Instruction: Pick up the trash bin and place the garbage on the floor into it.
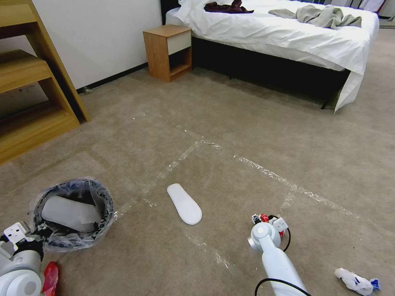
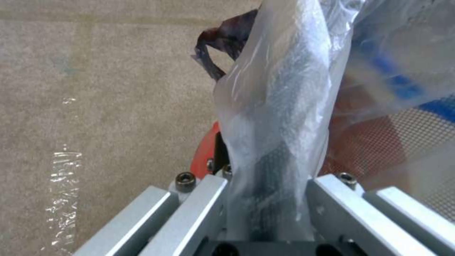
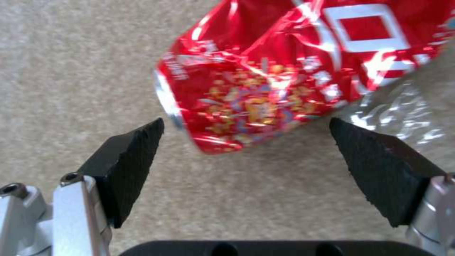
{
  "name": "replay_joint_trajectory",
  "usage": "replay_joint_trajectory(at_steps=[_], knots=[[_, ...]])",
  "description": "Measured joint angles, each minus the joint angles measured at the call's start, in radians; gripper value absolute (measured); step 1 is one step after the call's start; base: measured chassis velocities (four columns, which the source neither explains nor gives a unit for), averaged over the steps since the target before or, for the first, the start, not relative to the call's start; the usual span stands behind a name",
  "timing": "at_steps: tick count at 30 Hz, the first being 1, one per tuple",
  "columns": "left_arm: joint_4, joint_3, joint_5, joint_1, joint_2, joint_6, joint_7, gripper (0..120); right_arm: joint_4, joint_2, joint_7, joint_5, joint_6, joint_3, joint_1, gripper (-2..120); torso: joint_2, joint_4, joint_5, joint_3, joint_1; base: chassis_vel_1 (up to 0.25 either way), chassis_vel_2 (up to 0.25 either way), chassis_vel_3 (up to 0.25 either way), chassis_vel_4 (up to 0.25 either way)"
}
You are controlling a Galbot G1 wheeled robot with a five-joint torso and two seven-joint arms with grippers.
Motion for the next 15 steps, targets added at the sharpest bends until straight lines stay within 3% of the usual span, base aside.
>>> replay_joint_trajectory(at_steps=[15], knots=[[0.015, 0.004, 0.004, -0.003, -0.001, -0.005, 0.005, 0, -0.002, 0.008, -0.051, 0.017, 0.065, 0.048, 0.008, 90, 0.0, -0.0001, 0.0, 0.0, 0.0, 0.0, 0.0, 0.0, 0.0]])
